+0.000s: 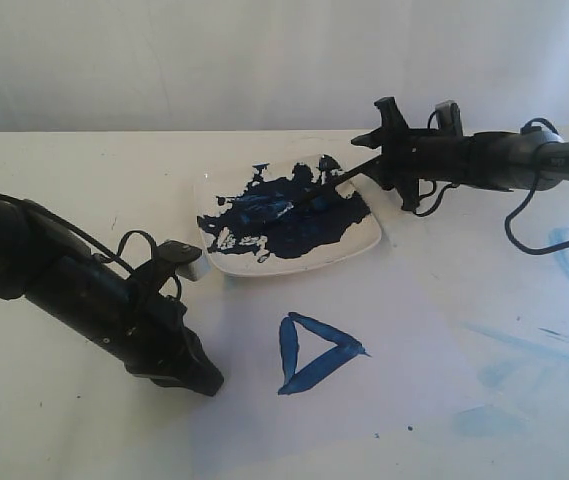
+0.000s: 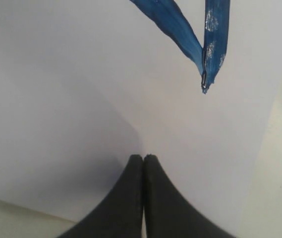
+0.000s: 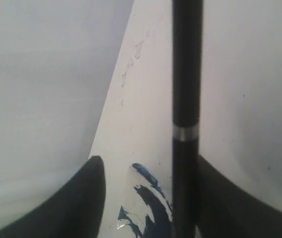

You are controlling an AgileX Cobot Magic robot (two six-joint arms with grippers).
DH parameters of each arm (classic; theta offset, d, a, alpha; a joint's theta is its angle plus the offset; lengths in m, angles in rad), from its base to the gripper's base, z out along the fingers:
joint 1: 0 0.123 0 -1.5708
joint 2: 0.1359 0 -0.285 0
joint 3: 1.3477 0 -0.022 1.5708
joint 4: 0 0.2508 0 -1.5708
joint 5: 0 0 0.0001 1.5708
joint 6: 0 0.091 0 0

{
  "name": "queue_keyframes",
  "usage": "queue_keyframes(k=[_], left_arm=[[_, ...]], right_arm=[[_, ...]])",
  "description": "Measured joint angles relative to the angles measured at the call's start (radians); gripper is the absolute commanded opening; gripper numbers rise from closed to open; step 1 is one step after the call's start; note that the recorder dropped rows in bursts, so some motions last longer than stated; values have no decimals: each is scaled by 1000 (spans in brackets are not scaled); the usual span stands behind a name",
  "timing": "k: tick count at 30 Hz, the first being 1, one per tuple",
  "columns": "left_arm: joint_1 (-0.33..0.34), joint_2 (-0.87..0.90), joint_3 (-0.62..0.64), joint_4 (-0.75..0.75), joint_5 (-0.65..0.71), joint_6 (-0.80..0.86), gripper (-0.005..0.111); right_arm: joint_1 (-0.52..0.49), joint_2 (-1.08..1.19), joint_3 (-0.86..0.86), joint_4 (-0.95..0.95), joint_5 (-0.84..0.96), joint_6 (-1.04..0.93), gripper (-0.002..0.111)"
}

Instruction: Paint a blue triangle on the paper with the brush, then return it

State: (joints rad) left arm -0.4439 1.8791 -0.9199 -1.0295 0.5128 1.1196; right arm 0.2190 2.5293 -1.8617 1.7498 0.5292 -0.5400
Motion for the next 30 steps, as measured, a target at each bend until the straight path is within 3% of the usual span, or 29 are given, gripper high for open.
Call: queue_keyframes(k=[4, 16, 30], left_arm=[[0, 0, 0, 0, 0, 0, 0], [0, 0, 0, 0, 0, 0, 0], [0, 0, 0, 0, 0, 0, 0]], right_arm=[[0, 1, 0, 0, 14, 0, 60], [-43, -20, 0, -92, 64, 47, 60], [-98, -30, 0, -224, 250, 145, 60]])
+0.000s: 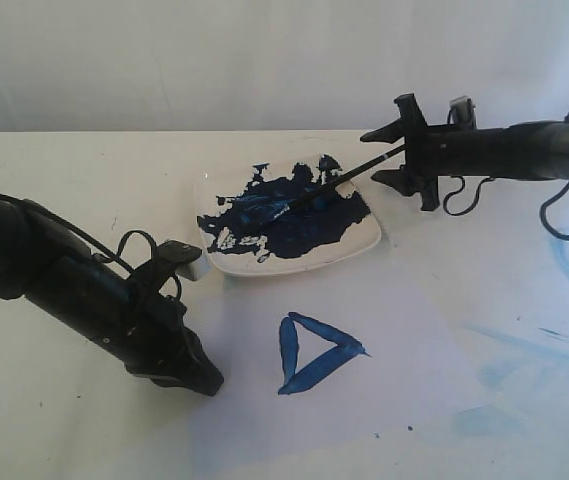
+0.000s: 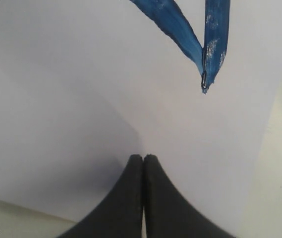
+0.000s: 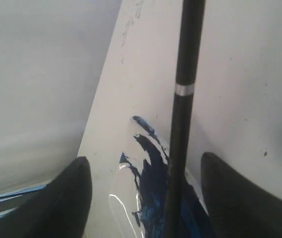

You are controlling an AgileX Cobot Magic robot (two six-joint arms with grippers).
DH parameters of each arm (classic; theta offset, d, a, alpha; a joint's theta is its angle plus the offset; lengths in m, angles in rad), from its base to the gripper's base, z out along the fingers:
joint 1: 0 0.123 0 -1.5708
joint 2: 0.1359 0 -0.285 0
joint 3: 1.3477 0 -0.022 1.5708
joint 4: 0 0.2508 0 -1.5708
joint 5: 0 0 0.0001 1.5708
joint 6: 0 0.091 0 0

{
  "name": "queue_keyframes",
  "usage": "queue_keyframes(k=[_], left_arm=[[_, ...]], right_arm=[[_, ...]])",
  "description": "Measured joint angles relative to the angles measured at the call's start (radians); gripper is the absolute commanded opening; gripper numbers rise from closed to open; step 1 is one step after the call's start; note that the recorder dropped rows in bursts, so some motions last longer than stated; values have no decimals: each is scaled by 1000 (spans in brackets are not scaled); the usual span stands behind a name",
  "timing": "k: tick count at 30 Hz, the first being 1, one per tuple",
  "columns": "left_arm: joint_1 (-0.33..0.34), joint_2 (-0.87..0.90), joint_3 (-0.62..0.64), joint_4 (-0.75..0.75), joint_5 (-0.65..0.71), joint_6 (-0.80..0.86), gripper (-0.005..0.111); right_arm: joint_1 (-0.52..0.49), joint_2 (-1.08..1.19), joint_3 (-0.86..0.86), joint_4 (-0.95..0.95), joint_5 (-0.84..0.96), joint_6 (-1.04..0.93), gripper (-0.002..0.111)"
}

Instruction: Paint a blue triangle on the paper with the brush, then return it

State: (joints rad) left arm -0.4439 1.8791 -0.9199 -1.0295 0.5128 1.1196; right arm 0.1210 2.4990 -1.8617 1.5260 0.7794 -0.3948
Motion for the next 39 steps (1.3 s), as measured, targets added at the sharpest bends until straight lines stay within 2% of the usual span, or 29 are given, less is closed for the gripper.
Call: queue_keyframes(k=[6, 9, 17, 21, 27, 32, 35, 39], left_arm=[[0, 0, 0, 0, 0, 0, 0], [0, 0, 0, 0, 0, 0, 0], [0, 0, 0, 0, 0, 0, 0], [0, 0, 0, 0, 0, 0, 0], [0, -51, 0, 2, -26, -13, 0], [0, -193, 0, 12, -76, -53, 0], [0, -292, 0, 88, -109, -140, 0], [24, -440, 0, 293, -112, -331, 0]], right_arm=[[-46, -43, 0, -60, 68, 10, 59], [-67, -83, 0, -109, 95, 10, 54], [-93, -238, 0, -372, 127, -67, 13], [-97, -346, 0, -509, 142, -86, 1], [-99, -495, 0, -697, 148, -87, 0], [-99, -606, 0, -772, 149, -87, 0], [-99, -657, 0, -788, 150, -93, 0], [-99, -713, 7, -794, 140, -111, 0]])
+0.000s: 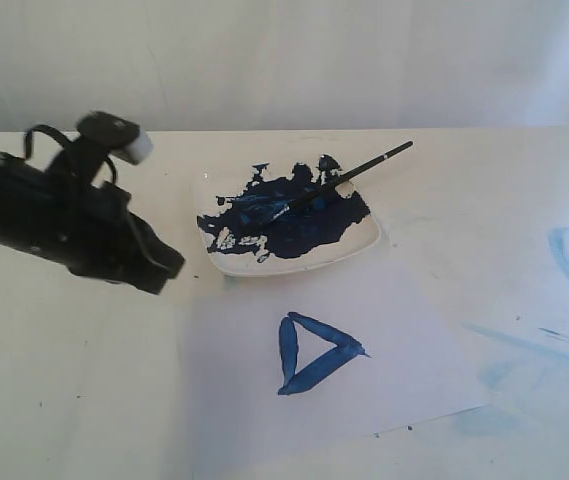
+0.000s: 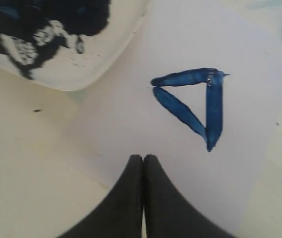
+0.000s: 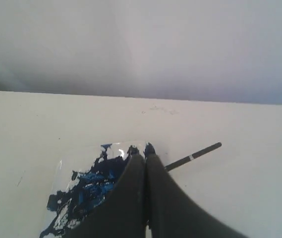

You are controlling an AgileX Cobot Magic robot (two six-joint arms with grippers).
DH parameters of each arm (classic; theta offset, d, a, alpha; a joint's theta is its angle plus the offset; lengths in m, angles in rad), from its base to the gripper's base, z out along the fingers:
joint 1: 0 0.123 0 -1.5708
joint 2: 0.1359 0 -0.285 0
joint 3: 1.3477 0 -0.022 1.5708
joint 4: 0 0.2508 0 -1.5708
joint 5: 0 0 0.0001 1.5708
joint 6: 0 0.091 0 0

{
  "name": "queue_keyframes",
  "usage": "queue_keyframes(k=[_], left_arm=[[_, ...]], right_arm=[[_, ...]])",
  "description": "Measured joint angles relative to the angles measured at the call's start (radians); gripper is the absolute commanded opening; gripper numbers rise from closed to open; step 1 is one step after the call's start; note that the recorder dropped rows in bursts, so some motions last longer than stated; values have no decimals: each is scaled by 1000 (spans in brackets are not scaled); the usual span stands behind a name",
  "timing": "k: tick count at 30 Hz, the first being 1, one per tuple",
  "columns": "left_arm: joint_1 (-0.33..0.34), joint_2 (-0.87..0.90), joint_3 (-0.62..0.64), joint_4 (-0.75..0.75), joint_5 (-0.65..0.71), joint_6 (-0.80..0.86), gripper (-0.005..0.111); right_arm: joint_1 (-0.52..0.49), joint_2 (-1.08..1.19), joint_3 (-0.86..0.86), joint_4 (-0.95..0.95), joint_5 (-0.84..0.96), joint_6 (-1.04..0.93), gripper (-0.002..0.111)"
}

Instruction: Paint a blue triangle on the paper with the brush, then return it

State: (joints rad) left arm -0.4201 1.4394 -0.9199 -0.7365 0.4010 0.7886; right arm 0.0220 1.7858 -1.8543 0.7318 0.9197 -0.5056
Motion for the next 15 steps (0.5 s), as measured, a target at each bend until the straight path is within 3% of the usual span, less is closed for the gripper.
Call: queue_keyframes(k=[7, 15], left_arm=[[98, -295, 0, 348, 0, -345, 0], [174, -516, 0, 476, 5, -429, 0]], right_arm=[[0, -233, 229, -6, -214, -23, 0], [0, -601, 653, -24, -413, -108, 0]])
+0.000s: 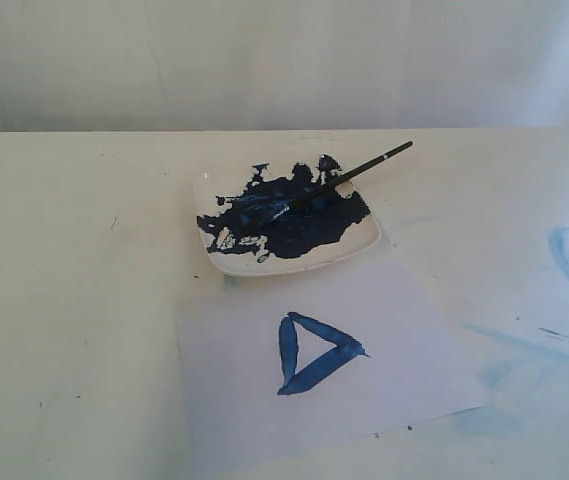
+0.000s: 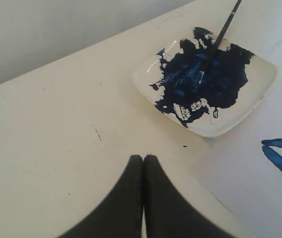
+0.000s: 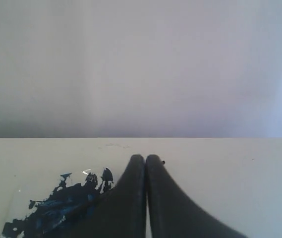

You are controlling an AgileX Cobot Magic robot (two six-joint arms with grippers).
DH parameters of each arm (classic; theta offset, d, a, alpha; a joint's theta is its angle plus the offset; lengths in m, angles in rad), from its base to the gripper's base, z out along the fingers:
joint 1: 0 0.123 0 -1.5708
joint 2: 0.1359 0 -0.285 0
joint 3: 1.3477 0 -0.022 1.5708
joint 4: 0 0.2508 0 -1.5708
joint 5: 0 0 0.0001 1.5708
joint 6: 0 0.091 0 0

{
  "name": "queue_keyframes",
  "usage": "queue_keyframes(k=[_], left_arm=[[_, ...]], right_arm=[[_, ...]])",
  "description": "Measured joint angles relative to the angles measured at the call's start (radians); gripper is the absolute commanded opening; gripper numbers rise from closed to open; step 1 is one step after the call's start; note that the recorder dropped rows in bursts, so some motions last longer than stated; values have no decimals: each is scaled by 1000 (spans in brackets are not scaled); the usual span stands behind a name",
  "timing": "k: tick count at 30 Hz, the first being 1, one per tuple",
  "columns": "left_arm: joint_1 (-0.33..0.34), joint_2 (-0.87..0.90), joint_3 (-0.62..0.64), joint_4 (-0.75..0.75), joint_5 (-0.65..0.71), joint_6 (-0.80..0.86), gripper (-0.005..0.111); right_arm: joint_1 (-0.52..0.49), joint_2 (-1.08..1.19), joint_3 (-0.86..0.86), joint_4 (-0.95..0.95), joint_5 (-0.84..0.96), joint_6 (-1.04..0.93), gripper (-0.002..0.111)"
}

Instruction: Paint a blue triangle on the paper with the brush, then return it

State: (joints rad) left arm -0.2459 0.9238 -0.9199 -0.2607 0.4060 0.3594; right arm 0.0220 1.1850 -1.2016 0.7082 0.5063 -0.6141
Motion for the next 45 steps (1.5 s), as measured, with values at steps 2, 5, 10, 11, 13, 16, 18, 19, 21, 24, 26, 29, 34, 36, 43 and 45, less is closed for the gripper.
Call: queue_keyframes(k=[2, 5, 10, 11, 13, 16, 18, 19, 21, 24, 26, 29, 34, 36, 43, 45], left_arm=[[0, -12, 0, 3, 1, 0, 0], [0, -14, 0, 3, 6, -10, 0], [0, -14, 0, 3, 6, -28, 0], [0, -14, 0, 3, 6, -28, 0], [0, -14, 0, 3, 6, -28, 0], [0, -14, 0, 3, 6, -29, 0], [0, -14, 0, 3, 6, -29, 0], [0, -14, 0, 3, 6, -29, 0], [0, -14, 0, 3, 7, -29, 0], [0, -19, 0, 3, 7, -29, 0], [3, -35, 0, 5, 7, -29, 0], [29, -97, 0, 5, 7, -29, 0], [142, -302, 0, 3, 7, -46, 0], [192, -390, 0, 3, 7, -54, 0], [333, -643, 108, 41, -25, -59, 0], [348, -694, 184, 46, -45, -59, 0]], right_arm=[[0, -62, 72, -6, -34, 0, 0], [0, -130, 138, -8, -74, 0, 0], [0, -195, 160, -8, -91, 0, 0], [0, -204, 160, -8, -91, 0, 0], [0, -214, 160, -8, -92, 0, 0], [0, -221, 160, -8, -94, 0, 0], [0, -221, 160, -8, -94, 0, 0], [0, -221, 160, -8, -94, 0, 0], [0, -222, 160, -8, -94, 0, 0], [0, -222, 160, -8, -94, 0, 0], [0, -222, 160, -8, -94, 0, 0], [0, -222, 160, -8, -94, 0, 0], [0, -222, 160, -8, -94, 0, 0], [0, -222, 160, -6, -94, 0, 0], [0, -222, 160, -4, -94, 0, 0], [0, -222, 160, -4, -94, 0, 0]])
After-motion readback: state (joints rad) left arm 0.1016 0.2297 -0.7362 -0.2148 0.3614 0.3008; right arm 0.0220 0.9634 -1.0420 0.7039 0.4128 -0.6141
